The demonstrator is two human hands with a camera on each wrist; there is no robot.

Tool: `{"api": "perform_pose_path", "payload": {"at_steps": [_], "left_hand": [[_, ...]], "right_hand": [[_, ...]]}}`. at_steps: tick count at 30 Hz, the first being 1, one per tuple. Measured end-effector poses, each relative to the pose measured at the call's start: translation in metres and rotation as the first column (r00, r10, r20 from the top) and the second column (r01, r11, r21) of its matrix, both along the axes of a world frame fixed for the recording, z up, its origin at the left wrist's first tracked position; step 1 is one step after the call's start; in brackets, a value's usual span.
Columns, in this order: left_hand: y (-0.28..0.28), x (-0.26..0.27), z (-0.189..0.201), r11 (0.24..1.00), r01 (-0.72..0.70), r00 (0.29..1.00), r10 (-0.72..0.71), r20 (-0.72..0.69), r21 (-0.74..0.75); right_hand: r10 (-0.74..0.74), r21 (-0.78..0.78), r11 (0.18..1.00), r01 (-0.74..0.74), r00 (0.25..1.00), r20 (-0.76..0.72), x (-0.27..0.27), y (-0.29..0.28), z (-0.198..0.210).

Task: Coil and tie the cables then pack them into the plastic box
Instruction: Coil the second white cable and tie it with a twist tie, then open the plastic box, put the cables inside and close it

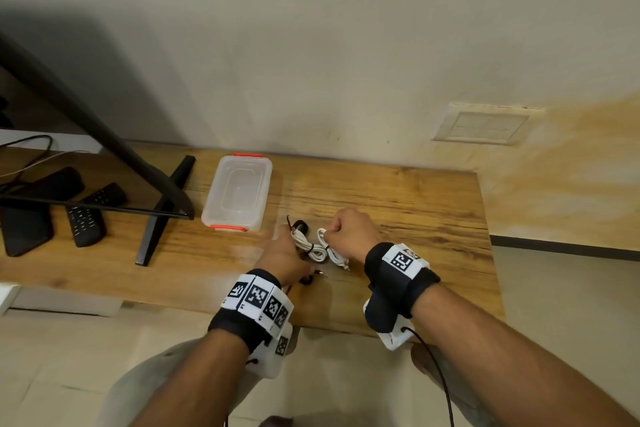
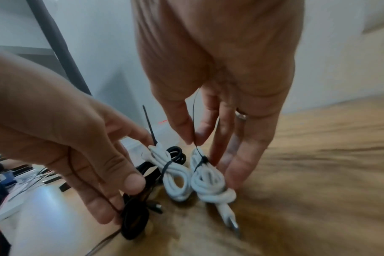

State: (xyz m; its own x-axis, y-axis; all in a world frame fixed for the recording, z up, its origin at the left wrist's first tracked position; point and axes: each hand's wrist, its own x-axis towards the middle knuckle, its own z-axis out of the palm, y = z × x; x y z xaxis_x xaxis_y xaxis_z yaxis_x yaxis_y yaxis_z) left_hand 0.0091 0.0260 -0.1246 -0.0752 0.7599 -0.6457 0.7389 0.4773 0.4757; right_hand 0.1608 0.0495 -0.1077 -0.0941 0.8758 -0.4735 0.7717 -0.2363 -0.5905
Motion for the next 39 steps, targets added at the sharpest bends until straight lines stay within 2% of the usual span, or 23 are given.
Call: {"api": "perform_pose_path", "payload": {"at_steps": [4, 7, 9, 13, 15, 17, 18, 20, 22, 24, 26, 28, 30, 33, 36, 39], "left_hand": [[0.013, 0.043, 0.007, 0.989, 0.121, 0.989, -0.128, 0.08, 0.084], [0.021, 0.086, 0.014, 0.979, 0.149, 0.966, -0.174, 0.189, 0.142], [0.023, 0.109, 0.018, 0.969, 0.175, 0.957, -0.209, 0.201, 0.172], [0.027, 0.122, 0.024, 0.98, 0.137, 0.965, -0.165, 0.205, 0.146], [0.035, 0.11, 0.034, 0.979, 0.087, 0.98, -0.118, 0.162, 0.187], [0.045, 0.088, 0.045, 0.95, 0.031, 0.993, -0.063, 0.095, 0.312], [0.049, 0.076, 0.05, 0.918, 0.022, 0.999, -0.039, 0.033, 0.396], [0.059, 0.051, 0.056, 0.829, 0.095, 0.979, 0.024, -0.205, 0.552], [0.065, 0.028, 0.052, 0.782, 0.151, 0.908, 0.133, -0.398, 0.605], [0.069, 0.01, 0.046, 0.815, 0.098, 0.876, 0.202, -0.438, 0.572], [0.071, -0.004, 0.038, 0.878, 0.048, 0.867, 0.199, -0.456, 0.476], [0.071, -0.011, 0.03, 0.935, 0.053, 0.873, 0.127, -0.471, 0.35], [0.068, -0.011, 0.026, 0.959, 0.104, 0.882, 0.034, -0.469, 0.264], [0.064, -0.008, 0.029, 0.939, 0.192, 0.895, -0.049, -0.443, 0.284], [0.057, -0.002, 0.035, 0.918, 0.254, 0.92, -0.132, -0.368, 0.306], [0.048, 0.005, 0.038, 0.876, 0.398, 0.887, -0.292, -0.357, 0.271]], "right_hand": [[-0.03, -0.03, 0.999, 0.033, 0.995, 0.093, 0.039, 0.007, 0.008], [-0.089, -0.051, 0.994, 0.096, 0.989, 0.116, 0.071, 0.011, 0.01], [-0.13, -0.061, 0.988, 0.14, 0.98, 0.148, 0.089, 0.013, 0.012], [-0.214, 0.005, 0.977, 0.215, 0.969, 0.124, 0.116, 0.013, 0.023], [-0.257, 0.171, 0.954, 0.248, 0.966, 0.036, 0.122, 0.011, 0.032], [-0.28, 0.333, 0.886, 0.324, 0.944, -0.175, 0.122, 0.007, 0.044], [-0.263, 0.364, 0.858, 0.363, 0.918, -0.296, 0.12, 0.004, 0.049], [-0.203, 0.343, 0.843, 0.414, 0.836, -0.509, 0.114, -0.003, 0.06], [-0.164, 0.278, 0.852, 0.442, 0.732, -0.662, 0.106, -0.01, 0.068], [-0.135, 0.231, 0.862, 0.452, 0.643, -0.754, 0.098, -0.015, 0.075], [-0.104, 0.206, 0.872, 0.445, 0.578, -0.809, 0.091, -0.017, 0.079], [-0.099, 0.162, 0.884, 0.439, 0.513, -0.853, 0.085, -0.018, 0.084], [-0.137, 0.101, 0.89, 0.444, 0.473, -0.871, 0.079, -0.018, 0.087], [-0.238, 0.051, 0.866, 0.498, 0.501, -0.832, 0.072, -0.013, 0.087], [-0.356, 0.026, 0.832, 0.554, 0.57, -0.741, 0.064, -0.007, 0.077], [-0.438, -0.021, 0.845, 0.534, 0.67, -0.6, 0.054, -0.003, 0.061]]}}
